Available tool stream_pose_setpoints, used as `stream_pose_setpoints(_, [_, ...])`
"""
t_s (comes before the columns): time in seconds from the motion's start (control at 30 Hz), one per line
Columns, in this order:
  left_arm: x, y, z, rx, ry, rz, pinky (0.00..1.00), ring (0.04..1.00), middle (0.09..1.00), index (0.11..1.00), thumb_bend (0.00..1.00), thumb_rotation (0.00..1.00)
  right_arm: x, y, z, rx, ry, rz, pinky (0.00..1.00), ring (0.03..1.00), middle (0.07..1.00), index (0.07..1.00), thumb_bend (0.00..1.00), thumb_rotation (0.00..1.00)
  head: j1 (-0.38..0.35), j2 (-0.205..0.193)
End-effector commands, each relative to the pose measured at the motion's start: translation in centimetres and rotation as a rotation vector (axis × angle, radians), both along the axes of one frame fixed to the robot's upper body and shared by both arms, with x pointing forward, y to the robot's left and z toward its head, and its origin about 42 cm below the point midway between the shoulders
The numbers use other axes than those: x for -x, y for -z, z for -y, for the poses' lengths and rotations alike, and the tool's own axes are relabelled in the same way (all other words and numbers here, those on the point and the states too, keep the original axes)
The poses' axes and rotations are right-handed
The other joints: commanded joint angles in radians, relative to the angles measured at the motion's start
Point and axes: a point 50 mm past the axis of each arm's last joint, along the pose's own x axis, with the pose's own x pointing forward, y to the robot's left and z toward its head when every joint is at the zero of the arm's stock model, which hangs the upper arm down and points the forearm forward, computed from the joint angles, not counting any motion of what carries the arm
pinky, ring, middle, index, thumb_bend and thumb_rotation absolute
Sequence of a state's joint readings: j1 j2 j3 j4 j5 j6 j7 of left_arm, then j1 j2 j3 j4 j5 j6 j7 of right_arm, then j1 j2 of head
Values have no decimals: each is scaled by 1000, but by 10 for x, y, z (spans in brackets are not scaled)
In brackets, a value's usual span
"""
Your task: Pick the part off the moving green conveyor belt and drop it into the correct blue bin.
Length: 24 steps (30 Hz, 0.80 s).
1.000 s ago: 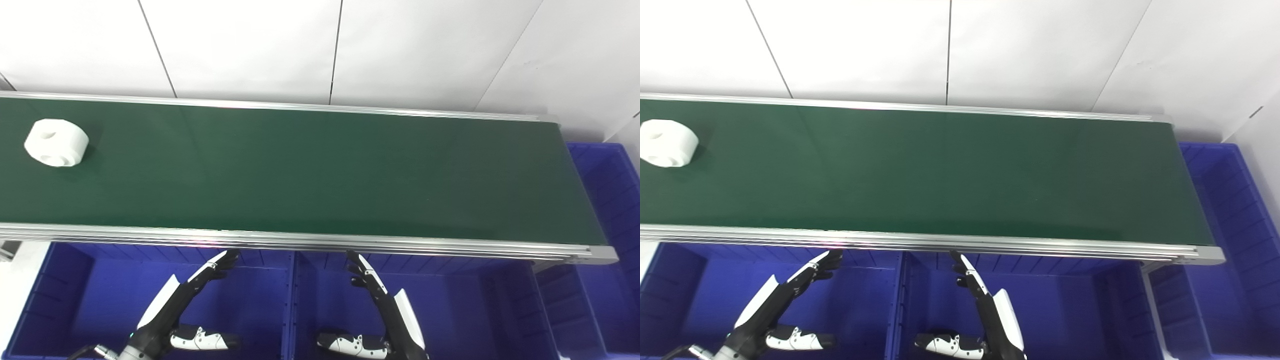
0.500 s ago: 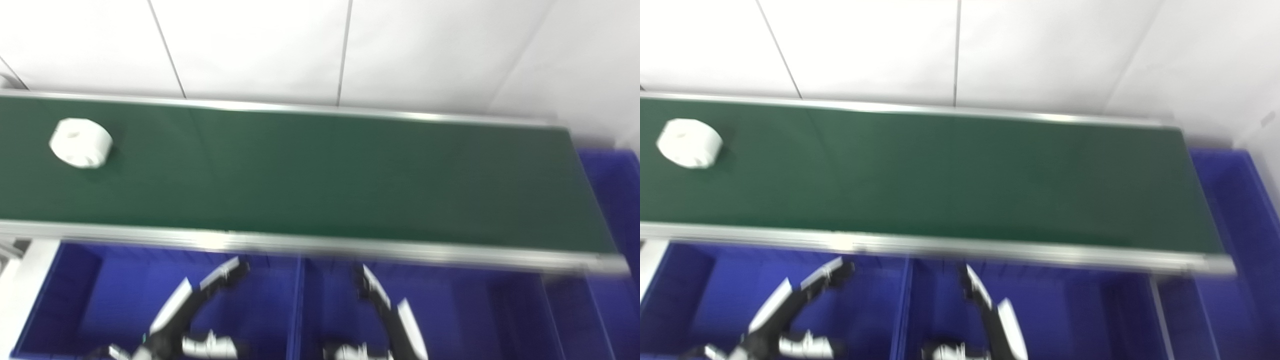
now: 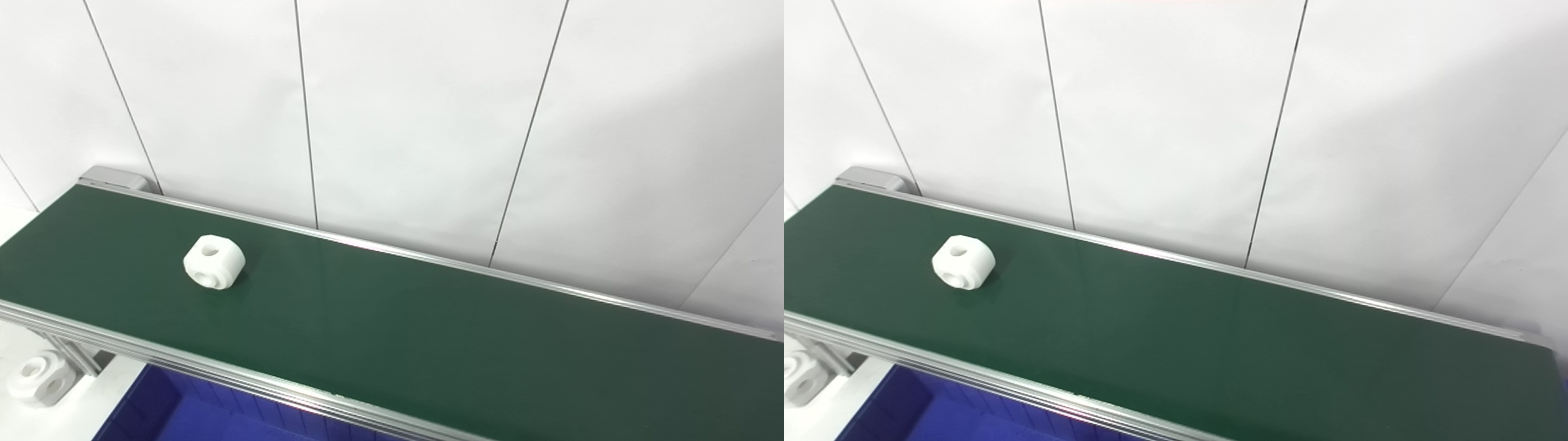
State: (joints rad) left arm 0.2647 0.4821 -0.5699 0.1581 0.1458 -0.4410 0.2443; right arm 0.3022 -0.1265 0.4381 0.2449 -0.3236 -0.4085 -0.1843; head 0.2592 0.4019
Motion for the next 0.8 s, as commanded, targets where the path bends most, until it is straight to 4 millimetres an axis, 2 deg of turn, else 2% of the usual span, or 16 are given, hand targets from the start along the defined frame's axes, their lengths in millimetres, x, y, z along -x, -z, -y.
stream_pose_setpoints(0.0, [-3, -5, -8, -2, -4, 39, 744, 811, 841, 839, 803, 523, -4, -9, -4, -48, 0, 71, 907, 948, 968, 972, 843, 292, -2, -1])
stream_pose_setpoints(0.1, [-3, -6, -10, 17, -18, 32, 739, 806, 839, 835, 809, 522, -5, -8, -5, -52, 3, 71, 906, 945, 964, 972, 839, 286, -1, -5])
stream_pose_setpoints(0.17, [-5, -8, -10, 46, -44, 26, 722, 790, 824, 819, 821, 504, -6, -7, -6, -55, 5, 71, 836, 914, 957, 972, 838, 284, -3, -9])
stream_pose_setpoints(0.33, [-5, -17, -11, 124, -80, 22, 692, 763, 803, 797, 859, 539, -8, -6, -9, -57, 4, 70, 833, 916, 960, 966, 831, 270, -26, -9])
stream_pose_setpoints(0.47, [-3, -42, -1, 200, -74, 86, 684, 755, 792, 779, 850, 527, -9, -5, -12, -53, 16, 77, 855, 914, 951, 962, 832, 275, -22, -16])
stream_pose_setpoints(0.57, [-8, -65, 3, 233, -61, 166, 673, 743, 779, 767, 842, 522, -10, -4, -14, -56, 26, 80, 843, 907, 942, 950, 842, 293, -20, -18])
stream_pose_setpoints(0.63, [-16, -82, 2, 278, -44, 215, 677, 745, 780, 768, 847, 515, -11, -4, -17, -62, 26, 81, 763, 860, 921, 947, 841, 271, -16, -24])
stream_pose_setpoints(0.77, [-34, -109, -7, 372, -6, 295, 705, 765, 791, 770, 836, 469, -14, -4, -22, -64, 22, 88, 766, 879, 923, 943, 835, 262, -21, -30])
